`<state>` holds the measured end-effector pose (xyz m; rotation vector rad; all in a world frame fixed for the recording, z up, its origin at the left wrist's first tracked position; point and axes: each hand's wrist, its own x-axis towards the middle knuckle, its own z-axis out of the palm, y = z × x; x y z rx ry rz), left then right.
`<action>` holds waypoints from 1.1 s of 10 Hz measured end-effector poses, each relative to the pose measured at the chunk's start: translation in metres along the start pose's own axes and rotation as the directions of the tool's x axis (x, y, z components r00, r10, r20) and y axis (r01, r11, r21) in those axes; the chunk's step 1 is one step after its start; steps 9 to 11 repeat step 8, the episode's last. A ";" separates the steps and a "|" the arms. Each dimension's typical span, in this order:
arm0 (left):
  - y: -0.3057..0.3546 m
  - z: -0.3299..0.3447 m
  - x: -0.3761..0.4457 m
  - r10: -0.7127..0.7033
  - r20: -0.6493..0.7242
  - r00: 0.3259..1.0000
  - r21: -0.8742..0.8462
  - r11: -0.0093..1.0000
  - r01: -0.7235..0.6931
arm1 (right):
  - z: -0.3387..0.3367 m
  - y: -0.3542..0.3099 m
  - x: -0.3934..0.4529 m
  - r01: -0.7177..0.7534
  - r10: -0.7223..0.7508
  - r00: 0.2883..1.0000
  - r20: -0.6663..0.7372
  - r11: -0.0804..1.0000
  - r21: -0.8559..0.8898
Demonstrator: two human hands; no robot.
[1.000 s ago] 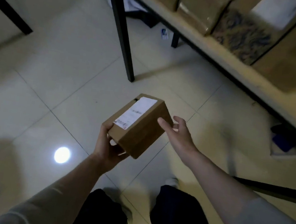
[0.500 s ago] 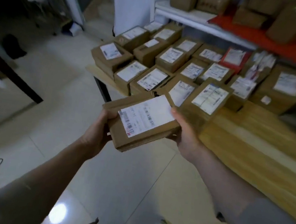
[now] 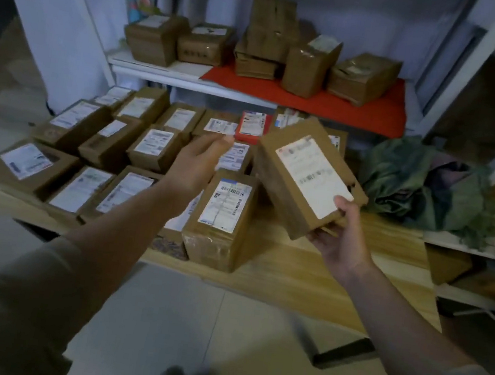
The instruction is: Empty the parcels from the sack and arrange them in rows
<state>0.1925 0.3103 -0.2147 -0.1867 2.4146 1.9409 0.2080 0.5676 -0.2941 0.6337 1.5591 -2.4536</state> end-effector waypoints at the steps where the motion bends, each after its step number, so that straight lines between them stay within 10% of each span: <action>1: -0.035 -0.003 0.028 -0.058 -0.040 0.998 0.194 0.979 0.065 | -0.012 0.023 0.009 -0.124 0.120 0.966 -0.227 0.992 -0.003; 4: -0.095 -0.041 0.070 -0.312 0.053 0.948 0.649 0.733 0.205 | 0.022 0.089 0.037 -0.442 0.246 0.839 -0.486 0.828 -0.344; 7: -0.137 -0.061 0.079 -0.454 0.367 0.812 0.516 0.826 0.228 | 0.058 0.106 0.070 -0.373 0.058 0.873 -0.485 0.719 -0.586; 8: -0.133 -0.058 0.075 -0.452 0.389 0.803 0.498 0.836 0.230 | 0.068 0.096 0.070 -0.391 -0.085 0.862 -0.500 0.515 -0.763; 11: -0.133 -0.058 0.075 -0.452 0.389 0.803 0.498 0.836 0.230 | 0.068 0.096 0.070 -0.391 -0.085 0.862 -0.500 0.515 -0.763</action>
